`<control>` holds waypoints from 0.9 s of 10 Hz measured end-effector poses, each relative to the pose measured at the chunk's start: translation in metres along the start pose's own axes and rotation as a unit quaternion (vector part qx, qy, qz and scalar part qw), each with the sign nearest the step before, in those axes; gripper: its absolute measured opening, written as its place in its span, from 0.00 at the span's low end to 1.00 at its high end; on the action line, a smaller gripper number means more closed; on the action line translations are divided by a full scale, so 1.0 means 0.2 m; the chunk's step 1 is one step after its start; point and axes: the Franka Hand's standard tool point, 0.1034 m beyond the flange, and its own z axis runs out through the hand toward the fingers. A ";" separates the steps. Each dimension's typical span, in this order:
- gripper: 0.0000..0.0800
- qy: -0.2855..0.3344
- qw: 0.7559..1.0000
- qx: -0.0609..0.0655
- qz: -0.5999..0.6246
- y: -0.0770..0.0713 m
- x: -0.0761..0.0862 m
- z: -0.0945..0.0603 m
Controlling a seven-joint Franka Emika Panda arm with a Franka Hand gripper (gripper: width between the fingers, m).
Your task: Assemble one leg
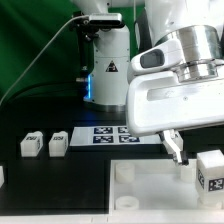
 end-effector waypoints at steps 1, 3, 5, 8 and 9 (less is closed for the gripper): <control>0.81 0.000 1.000 0.000 0.000 0.00 0.00 0.00; 0.81 -0.028 1.000 0.003 0.000 0.00 0.00 0.00; 0.81 -0.056 0.998 0.004 0.004 0.03 0.08 -0.02; 0.81 -0.201 0.979 0.022 0.015 0.05 0.12 -0.02; 0.81 -0.271 0.962 0.030 0.020 0.04 0.06 -0.01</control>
Offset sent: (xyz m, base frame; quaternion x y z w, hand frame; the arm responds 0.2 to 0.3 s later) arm 0.0250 -0.0157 0.0292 -0.0256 -0.0636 -0.0057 0.9976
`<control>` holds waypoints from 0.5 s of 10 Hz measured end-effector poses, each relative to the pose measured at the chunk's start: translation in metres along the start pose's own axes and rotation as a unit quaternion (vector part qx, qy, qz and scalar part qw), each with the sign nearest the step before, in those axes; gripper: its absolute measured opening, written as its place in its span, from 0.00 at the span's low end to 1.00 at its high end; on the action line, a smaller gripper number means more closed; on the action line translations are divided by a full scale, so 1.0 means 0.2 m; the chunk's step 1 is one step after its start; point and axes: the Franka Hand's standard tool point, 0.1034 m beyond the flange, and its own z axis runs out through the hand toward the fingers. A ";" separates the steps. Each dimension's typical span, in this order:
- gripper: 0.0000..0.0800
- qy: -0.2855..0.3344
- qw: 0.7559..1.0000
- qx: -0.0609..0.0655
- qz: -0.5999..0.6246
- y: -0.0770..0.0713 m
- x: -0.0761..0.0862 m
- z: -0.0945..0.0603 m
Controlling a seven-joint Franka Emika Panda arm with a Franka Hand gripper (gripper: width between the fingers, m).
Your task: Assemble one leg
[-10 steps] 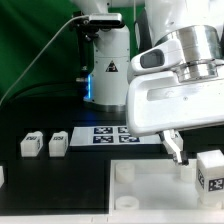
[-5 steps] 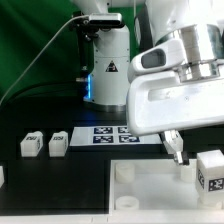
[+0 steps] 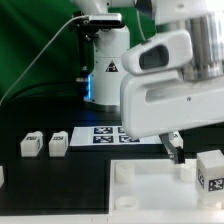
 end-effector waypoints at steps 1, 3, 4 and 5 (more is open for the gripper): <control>0.81 -0.049 0.999 0.006 0.006 -0.02 0.00 0.01; 0.81 -0.078 0.997 0.011 0.010 -0.03 0.01 0.06; 0.81 -0.076 0.997 0.010 0.010 -0.03 0.00 0.06; 0.81 -0.075 0.997 0.010 0.009 -0.03 0.01 0.06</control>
Offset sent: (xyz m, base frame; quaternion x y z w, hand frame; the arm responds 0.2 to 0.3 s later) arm -0.0087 0.0052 -0.0083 0.0152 -0.0087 0.0205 0.9996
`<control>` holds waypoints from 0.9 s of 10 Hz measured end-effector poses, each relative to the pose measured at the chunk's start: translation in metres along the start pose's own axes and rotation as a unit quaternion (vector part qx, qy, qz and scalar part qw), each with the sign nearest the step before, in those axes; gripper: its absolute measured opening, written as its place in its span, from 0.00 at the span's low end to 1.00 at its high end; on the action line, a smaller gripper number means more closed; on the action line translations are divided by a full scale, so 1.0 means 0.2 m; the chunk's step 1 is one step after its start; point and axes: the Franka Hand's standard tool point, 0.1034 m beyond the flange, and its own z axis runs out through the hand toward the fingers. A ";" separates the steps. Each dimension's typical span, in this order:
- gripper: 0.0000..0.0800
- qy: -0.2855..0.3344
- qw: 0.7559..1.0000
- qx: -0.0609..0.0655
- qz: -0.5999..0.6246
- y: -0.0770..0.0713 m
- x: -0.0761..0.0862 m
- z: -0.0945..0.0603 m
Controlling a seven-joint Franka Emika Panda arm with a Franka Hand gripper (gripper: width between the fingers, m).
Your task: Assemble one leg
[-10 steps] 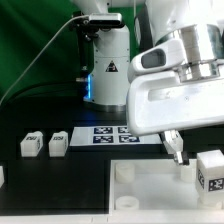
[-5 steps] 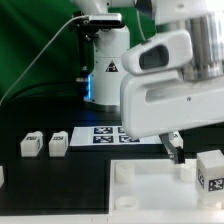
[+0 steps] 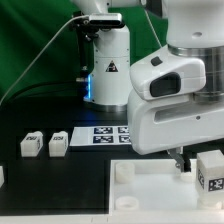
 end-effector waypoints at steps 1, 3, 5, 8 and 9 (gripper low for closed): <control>0.81 -0.001 1.000 0.000 0.000 0.00 0.00 0.01; 0.66 -0.001 1.000 0.000 0.000 0.00 0.00 0.01; 0.43 -0.001 1.000 0.000 0.000 0.01 0.00 0.01; 0.37 0.023 0.998 -0.001 0.050 0.01 0.00 0.01; 0.37 0.056 0.991 0.003 0.119 0.01 -0.03 0.01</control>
Offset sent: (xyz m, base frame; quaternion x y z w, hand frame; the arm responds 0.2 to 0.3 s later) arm 0.0000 0.0000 0.0000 0.0000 0.0000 0.0000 1.0000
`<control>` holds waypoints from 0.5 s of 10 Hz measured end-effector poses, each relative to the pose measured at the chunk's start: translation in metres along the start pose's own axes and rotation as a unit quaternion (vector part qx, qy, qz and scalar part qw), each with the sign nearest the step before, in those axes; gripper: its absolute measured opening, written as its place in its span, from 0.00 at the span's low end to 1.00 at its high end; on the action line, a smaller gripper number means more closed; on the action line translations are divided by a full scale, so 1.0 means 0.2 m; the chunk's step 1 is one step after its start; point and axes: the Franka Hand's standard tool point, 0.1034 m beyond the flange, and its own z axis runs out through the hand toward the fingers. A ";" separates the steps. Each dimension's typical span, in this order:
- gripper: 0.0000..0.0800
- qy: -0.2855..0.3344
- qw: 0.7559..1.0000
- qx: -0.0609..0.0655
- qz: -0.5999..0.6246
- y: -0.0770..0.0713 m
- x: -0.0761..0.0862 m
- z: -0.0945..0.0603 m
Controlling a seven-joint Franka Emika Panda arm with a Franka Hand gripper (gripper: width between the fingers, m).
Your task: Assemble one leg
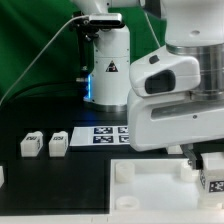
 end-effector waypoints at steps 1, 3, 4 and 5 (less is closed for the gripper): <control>0.37 0.030 0.996 0.002 0.086 0.00 -0.03 0.00; 0.37 0.057 0.980 0.012 0.189 0.01 -0.04 0.00; 0.37 0.055 0.961 0.023 0.271 0.01 -0.04 0.00; 0.37 0.052 0.951 0.025 0.303 0.01 -0.04 0.00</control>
Offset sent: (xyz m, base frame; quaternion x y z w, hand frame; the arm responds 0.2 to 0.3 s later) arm -0.0010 0.0115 -0.0158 0.0493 0.0107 0.3798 0.9237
